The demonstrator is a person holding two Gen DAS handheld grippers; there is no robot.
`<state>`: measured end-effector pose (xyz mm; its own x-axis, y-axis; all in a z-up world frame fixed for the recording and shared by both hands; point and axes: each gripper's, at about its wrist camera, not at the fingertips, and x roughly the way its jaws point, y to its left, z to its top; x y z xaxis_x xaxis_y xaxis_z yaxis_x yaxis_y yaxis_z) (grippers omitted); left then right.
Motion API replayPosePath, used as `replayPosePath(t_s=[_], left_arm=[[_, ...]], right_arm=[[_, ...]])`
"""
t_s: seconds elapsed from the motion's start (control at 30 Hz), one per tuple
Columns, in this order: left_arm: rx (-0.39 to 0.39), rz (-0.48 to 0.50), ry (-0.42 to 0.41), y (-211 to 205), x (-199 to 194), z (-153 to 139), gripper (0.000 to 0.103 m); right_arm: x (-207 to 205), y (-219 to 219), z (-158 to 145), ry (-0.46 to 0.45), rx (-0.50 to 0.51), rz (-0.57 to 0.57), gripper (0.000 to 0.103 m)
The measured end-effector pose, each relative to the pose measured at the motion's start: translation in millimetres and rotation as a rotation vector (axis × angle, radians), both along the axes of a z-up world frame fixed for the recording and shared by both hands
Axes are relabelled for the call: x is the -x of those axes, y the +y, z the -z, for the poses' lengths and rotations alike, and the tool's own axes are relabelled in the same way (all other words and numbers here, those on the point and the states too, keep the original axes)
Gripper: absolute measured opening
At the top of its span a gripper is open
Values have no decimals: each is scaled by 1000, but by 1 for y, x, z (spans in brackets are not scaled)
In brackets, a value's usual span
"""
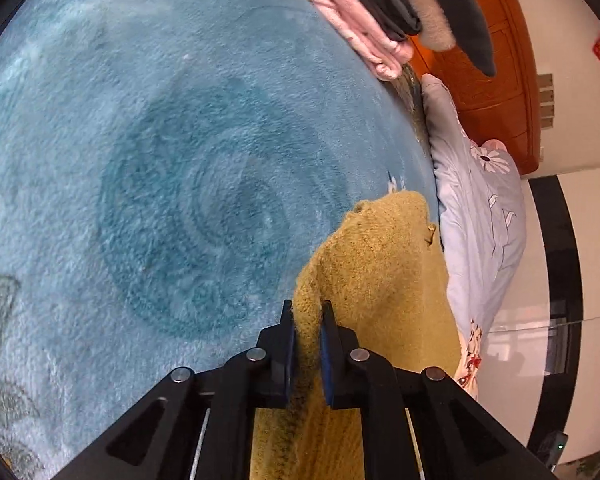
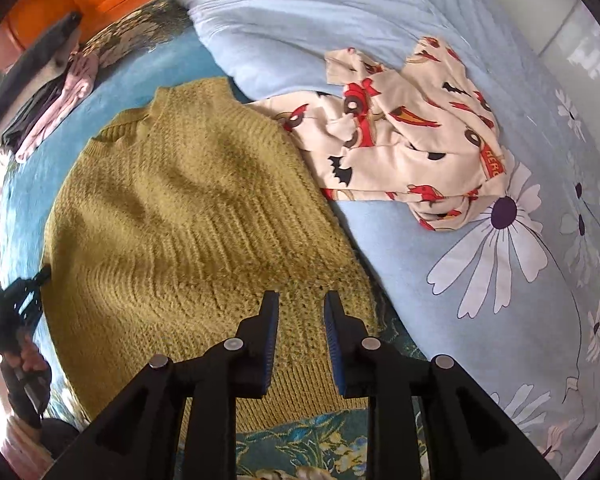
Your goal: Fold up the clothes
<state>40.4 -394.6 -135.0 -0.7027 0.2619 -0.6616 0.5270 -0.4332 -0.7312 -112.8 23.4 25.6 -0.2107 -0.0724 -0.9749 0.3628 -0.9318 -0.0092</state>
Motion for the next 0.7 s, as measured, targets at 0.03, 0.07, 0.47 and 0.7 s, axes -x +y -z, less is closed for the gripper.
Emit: replayPosePath(t_s=[0.03, 0.07, 0.47, 0.7], left_arm=[[55, 33, 24, 7, 5, -12, 11], [139, 93, 59, 20, 11, -30, 11], [301, 700, 69, 180, 56, -30, 11], [-12, 539, 109, 111, 47, -39, 40]], right_arm=[[-2, -5, 5, 4, 6, -24, 23], [-4, -10, 12, 7, 19, -39, 23], [-11, 6, 88, -141, 93, 22, 23], [7, 10, 97, -153, 121, 37, 23]])
